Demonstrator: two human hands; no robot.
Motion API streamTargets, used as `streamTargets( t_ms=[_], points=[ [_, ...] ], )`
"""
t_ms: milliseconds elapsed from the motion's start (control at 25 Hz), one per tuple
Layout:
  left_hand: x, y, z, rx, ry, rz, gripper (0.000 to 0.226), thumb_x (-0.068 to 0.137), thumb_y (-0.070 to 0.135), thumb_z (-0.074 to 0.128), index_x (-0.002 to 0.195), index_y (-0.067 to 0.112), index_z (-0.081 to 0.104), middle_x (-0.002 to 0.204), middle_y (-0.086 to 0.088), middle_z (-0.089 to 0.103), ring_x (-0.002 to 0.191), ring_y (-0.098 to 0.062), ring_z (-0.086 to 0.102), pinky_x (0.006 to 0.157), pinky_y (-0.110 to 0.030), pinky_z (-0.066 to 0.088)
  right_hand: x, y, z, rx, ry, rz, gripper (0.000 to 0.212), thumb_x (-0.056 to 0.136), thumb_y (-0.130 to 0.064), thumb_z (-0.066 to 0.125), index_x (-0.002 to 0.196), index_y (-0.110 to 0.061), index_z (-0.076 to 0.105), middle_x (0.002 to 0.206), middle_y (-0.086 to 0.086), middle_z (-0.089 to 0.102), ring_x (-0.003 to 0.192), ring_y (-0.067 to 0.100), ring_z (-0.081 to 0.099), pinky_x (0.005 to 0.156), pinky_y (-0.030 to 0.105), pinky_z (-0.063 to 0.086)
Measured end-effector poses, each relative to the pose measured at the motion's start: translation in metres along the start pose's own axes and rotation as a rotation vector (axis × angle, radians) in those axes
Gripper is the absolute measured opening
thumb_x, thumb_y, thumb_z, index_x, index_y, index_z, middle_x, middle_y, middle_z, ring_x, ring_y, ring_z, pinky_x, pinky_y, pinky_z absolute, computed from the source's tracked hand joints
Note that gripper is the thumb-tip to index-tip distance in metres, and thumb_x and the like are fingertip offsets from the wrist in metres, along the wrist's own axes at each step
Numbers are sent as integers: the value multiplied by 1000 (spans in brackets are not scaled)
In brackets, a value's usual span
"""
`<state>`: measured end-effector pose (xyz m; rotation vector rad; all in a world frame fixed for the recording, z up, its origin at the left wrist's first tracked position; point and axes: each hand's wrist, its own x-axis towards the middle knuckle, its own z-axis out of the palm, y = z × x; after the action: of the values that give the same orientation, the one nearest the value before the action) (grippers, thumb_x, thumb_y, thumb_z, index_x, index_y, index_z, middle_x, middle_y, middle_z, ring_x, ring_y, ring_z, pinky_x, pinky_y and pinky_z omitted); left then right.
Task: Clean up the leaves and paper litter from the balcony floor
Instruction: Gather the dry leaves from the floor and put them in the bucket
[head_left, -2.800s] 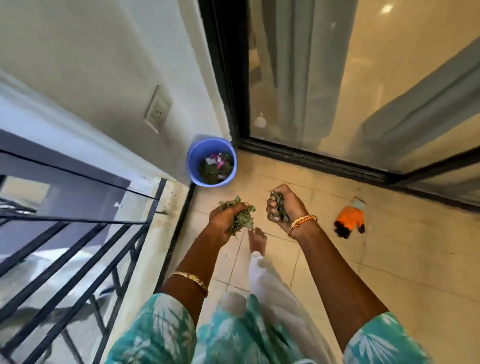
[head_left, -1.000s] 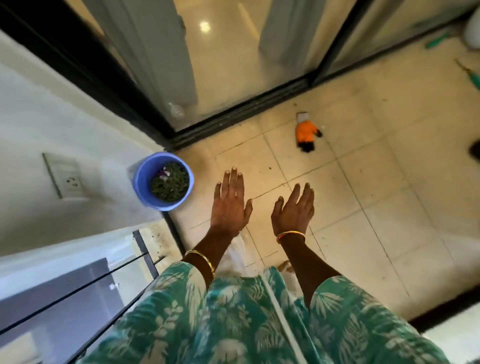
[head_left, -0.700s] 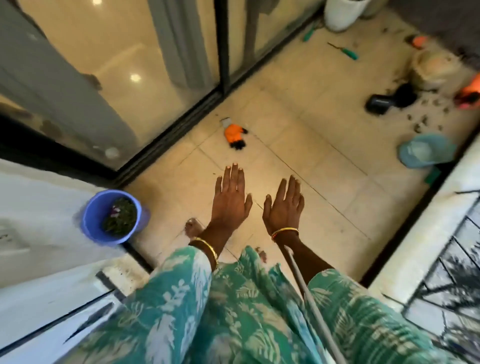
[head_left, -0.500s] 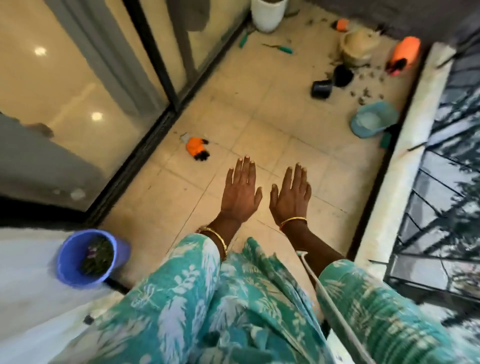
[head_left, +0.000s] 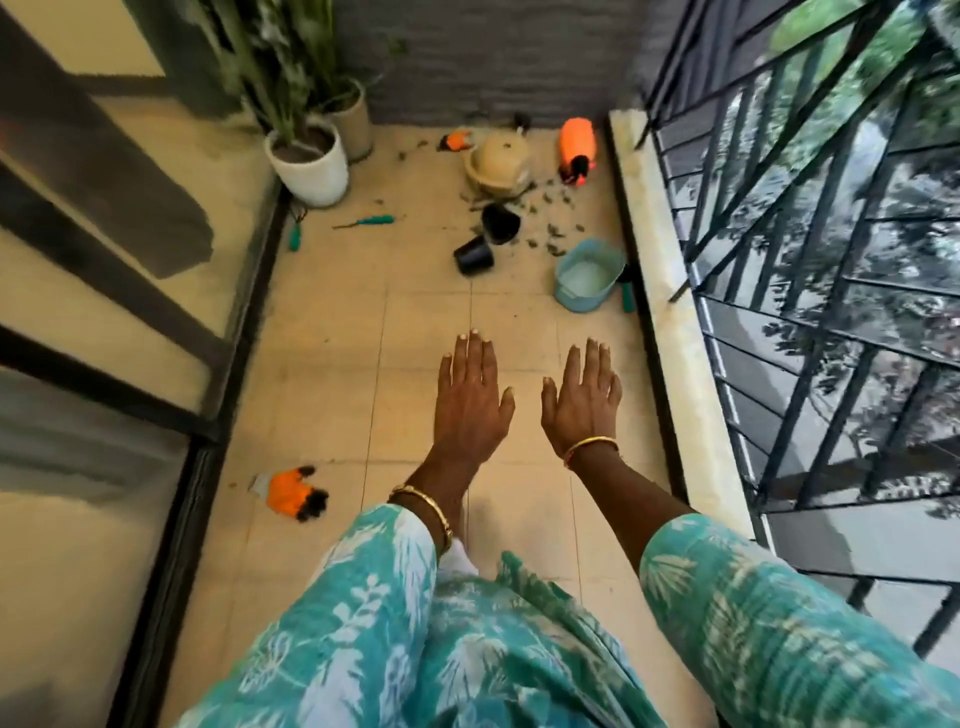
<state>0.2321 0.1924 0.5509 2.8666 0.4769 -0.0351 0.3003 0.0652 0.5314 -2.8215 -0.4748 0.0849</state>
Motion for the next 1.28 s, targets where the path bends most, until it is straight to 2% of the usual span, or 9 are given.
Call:
streamTargets(
  t_ms=[200,400,480,600,680,800,880,1040,1280],
  points=[
    [131,-21,-33,86,35,114,71,94,36,47,149,0,22,157,-20,19,146,-32,18,117,-45,17,111,-30,-11,61,76,130,56,95,-31,41,142,-4,31,152,20,21,143,33,13,112,49,16],
    [242,-21,-42,155,-40,173,75,77,39,68,137,-1,48,142,-21,47,132,-33,45,105,-45,39,224,-31,-13,74,159,171,56,94,-32,40,142,-5,33,152,20,23,142,34,15,112,49,17],
    [287,-19,-40,140,-50,160,75,81,39,64,140,-1,43,146,-21,42,136,-33,40,108,-46,35,272,-28,-11,75,164,190,57,93,-35,35,142,-5,33,152,19,24,142,34,16,112,50,18],
    [358,-9,-37,77,-72,158,72,93,36,47,150,0,21,157,-20,19,146,-32,17,118,-45,17,346,-21,-11,86,154,175,58,91,-34,36,140,-3,35,150,20,27,141,36,19,110,50,21],
    [398,-4,-36,36,-37,126,71,94,35,47,150,0,21,157,-20,19,146,-33,18,118,-45,16,388,-17,-15,79,132,155,55,94,-33,38,140,-4,34,151,19,25,142,34,17,111,49,21],
    [451,-4,-35,7,-31,92,69,92,34,53,147,-1,29,154,-21,28,142,-35,28,115,-45,22,448,-9,-16,123,108,175,52,96,-30,39,142,-7,31,153,16,20,144,31,11,113,48,16],
    [484,-14,-31,-20,-35,75,68,93,33,50,148,0,28,155,-21,26,143,-35,25,116,-44,19,479,-3,-11,135,105,213,52,96,-27,40,142,-7,30,153,16,19,143,31,12,115,48,17],
    [561,-43,-16,-41,-100,78,66,100,37,37,152,4,12,159,-16,12,148,-30,9,119,-39,6,540,10,10,127,64,325,52,95,-24,44,142,-7,31,152,17,23,141,33,19,114,51,22],
    [699,-66,11,42,-225,225,64,100,37,32,152,4,13,160,-15,12,148,-29,9,119,-38,10,634,18,56,103,15,488,49,91,-22,52,133,0,42,143,24,36,132,41,34,108,53,31]
  ],
)
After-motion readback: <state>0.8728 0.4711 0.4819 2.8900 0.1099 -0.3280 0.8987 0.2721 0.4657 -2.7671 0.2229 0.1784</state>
